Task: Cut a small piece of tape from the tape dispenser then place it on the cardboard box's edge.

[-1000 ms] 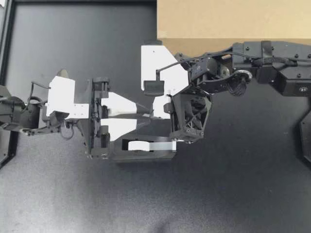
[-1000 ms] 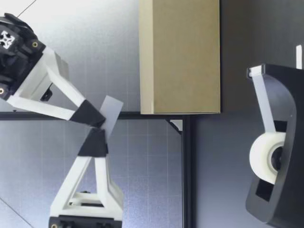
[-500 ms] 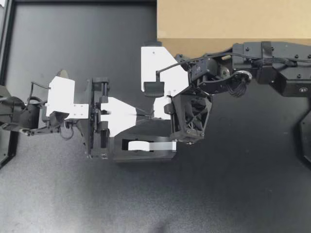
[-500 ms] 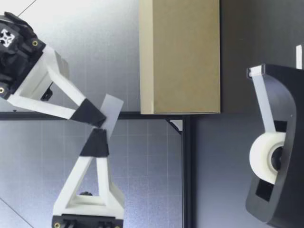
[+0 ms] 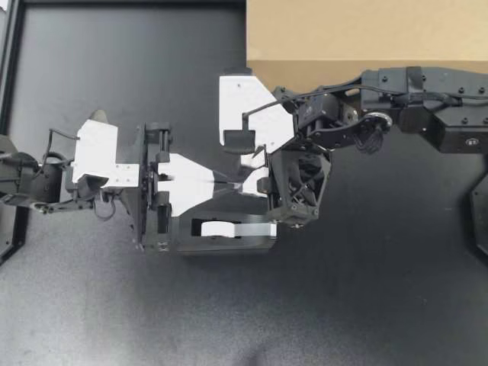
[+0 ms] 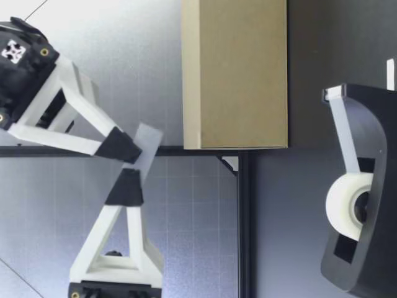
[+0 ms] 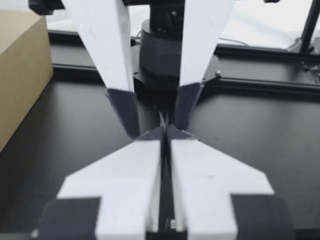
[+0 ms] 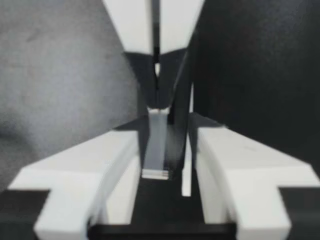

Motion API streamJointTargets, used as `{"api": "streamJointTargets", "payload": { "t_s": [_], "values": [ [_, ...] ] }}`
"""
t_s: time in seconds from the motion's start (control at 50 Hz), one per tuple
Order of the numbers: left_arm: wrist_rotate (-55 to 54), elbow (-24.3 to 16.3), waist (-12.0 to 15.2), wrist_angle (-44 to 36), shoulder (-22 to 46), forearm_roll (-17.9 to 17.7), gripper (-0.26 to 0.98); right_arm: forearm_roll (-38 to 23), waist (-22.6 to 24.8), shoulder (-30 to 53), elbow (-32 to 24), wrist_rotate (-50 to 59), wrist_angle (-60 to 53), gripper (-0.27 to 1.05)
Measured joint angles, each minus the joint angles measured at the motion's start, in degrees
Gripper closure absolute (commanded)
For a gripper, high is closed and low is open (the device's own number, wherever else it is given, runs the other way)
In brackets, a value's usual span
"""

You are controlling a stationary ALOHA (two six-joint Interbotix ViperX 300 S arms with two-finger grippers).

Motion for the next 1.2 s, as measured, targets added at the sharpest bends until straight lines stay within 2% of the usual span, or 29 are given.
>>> {"api": "streamJointTargets", "payload": {
  "t_s": [0.22, 0.34, 0.44, 0.58, 0.72, 0.94, 1.04, 1.2],
  "values": [
    [-0.79, -0.09, -0.09, 0.00, 0.00, -0.18, 0.80, 0.00, -1.32, -1.49, 3.16, 0.00, -2.64, 0.36],
    [-1.49, -0.09, -0.09, -0.09, 0.62, -2.55, 0.80, 0.00, -2.64, -5.36, 6.86, 0.18, -5.98, 0.36],
    [-2.11, -0.88, 0.18, -0.18, 1.58, -7.82, 0.80, 0.00, -3.52, -9.76, 10.81, 0.44, -10.37, 0.36],
    [-3.60, -3.69, 1.67, -1.58, 4.04, -18.11, 0.80, 0.00, -5.10, -16.08, 18.19, 0.35, -19.95, 0.37],
    [-6.68, -6.94, 4.04, -2.81, 6.68, -23.20, 0.80, 0.00, -7.82, -20.83, 26.81, 0.26, -32.52, 0.37],
    [-19.16, -10.81, 9.40, -3.34, 11.16, -24.61, 0.80, 0.00, -11.69, -22.68, 35.42, 0.26, -50.19, 0.38],
    [-25.05, -11.69, 11.69, -3.96, 12.66, -24.70, 0.80, 0.00, -12.83, -21.88, 36.12, 0.18, -54.67, 0.44],
    [-31.64, -12.48, 13.80, -5.01, 14.68, -24.79, 0.80, 0.00, -14.77, -19.16, 36.21, -1.14, -57.66, 0.57]
  ]
}}
